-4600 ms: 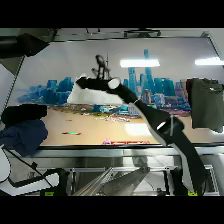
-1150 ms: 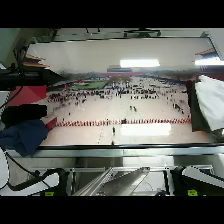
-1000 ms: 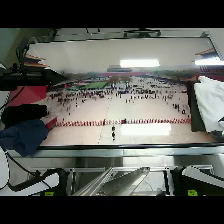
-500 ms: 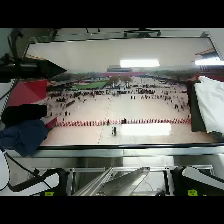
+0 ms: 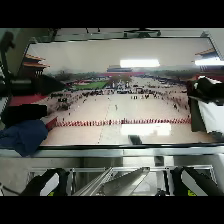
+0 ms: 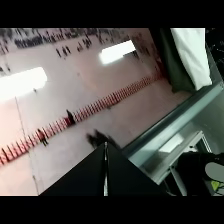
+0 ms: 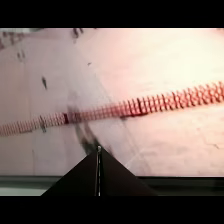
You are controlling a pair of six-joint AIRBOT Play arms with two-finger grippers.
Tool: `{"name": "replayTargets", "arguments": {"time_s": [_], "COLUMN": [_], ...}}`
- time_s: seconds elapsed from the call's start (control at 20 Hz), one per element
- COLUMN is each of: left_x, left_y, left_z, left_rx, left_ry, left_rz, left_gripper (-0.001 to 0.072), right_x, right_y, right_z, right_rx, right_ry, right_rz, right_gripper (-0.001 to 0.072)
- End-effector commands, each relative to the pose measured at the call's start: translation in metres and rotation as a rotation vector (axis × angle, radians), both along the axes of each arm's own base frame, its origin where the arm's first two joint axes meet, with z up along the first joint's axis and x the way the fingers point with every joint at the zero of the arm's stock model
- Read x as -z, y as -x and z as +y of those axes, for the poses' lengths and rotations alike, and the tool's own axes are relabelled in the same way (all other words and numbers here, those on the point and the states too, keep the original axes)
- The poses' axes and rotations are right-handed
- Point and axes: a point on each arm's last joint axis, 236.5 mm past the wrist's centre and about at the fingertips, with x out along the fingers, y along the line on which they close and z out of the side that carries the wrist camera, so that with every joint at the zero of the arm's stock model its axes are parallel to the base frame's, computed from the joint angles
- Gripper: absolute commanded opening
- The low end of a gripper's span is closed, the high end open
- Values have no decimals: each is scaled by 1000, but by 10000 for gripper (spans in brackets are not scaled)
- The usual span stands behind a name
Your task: Fold the shirts.
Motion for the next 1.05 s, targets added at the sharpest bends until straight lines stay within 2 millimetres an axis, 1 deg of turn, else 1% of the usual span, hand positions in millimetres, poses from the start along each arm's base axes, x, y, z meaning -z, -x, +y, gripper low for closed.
{"name": "replayTargets", "arguments": {"time_s": [0.0,0.05,0.1,0.15,0.25,0.35,0.5,0.7,0.85,1.0], "left_x": [58,76,89,102,118,128,134,133,132,132], "left_y": [56,69,79,87,95,102,105,104,99,99], "left_z": [-8,-10,-11,-12,-13,-14,-14,-14,-13,-13], "left_rx": [-16,-23,-30,-42,-66,-69,-71,-73,-93,-92], "left_ry": [15,20,24,28,34,37,38,41,42,42], "left_rz": [118,146,165,179,193,209,221,218,203,204], "left_gripper": [12,11,12,11,12,12,12,12,12,12], "right_x": [42,60,76,86,97,99,99,99,99,99], "right_y": [45,63,76,82,85,82,83,83,83,83], "right_z": [70,83,94,100,107,107,107,107,107,107], "right_rx": [-199,-245,-275,-274,-281,-276,-278,-278,-278,-278], "right_ry": [3,0,-3,-9,-11,-10,-10,-10,-10,-10], "right_rz": [-18,15,34,43,40,34,38,39,39,38], "right_gripper": [12,12,12,12,12,12,12,12,12,12]}}
